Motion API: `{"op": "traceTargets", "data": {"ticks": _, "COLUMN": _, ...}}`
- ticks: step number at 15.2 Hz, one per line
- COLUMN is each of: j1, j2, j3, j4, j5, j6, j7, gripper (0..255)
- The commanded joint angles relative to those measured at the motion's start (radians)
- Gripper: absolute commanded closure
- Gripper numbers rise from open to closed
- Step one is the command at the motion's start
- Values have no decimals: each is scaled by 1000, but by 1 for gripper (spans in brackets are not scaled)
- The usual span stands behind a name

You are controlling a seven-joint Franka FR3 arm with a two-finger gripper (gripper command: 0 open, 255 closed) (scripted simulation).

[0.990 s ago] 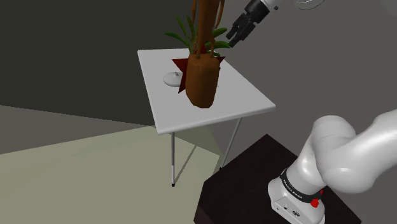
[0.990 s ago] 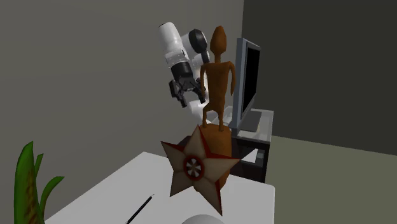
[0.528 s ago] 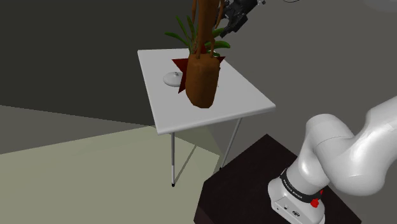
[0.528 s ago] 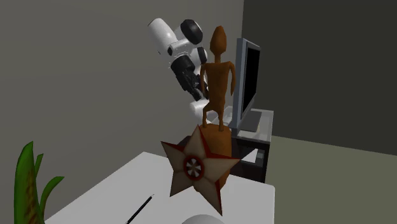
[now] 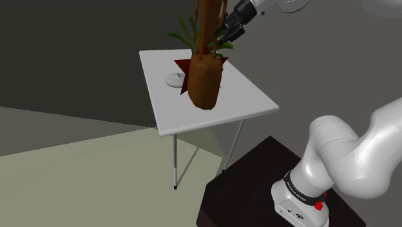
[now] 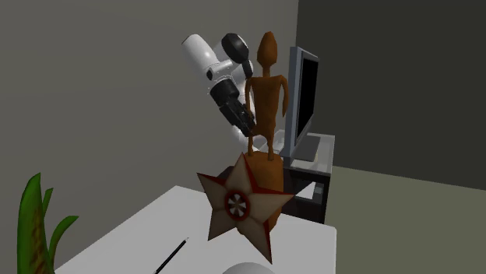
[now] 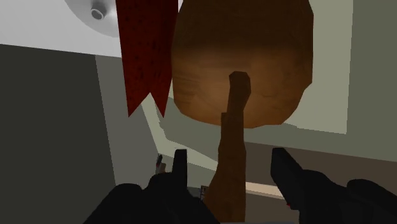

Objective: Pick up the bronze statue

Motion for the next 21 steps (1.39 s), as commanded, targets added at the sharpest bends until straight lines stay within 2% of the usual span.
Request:
{"op": "traceTargets", "data": {"ticks": 1, "j1": 0, "j2": 0, "j3": 0, "j4": -3, "j5": 0, "j6": 3, "j7": -1, "gripper": 255}}
{"op": "traceTargets", "data": {"ticks": 9, "j1": 0, "j2": 0, "j3": -1, "j4": -2, "j5": 1, "j6": 1, "j7": -2, "gripper": 255}}
{"op": "traceTargets", "data": {"ticks": 21, "j1": 14, "j2": 27, "j3": 6, "j4": 170, "j5": -8, "j6": -131, "j7": 72, "gripper": 255}}
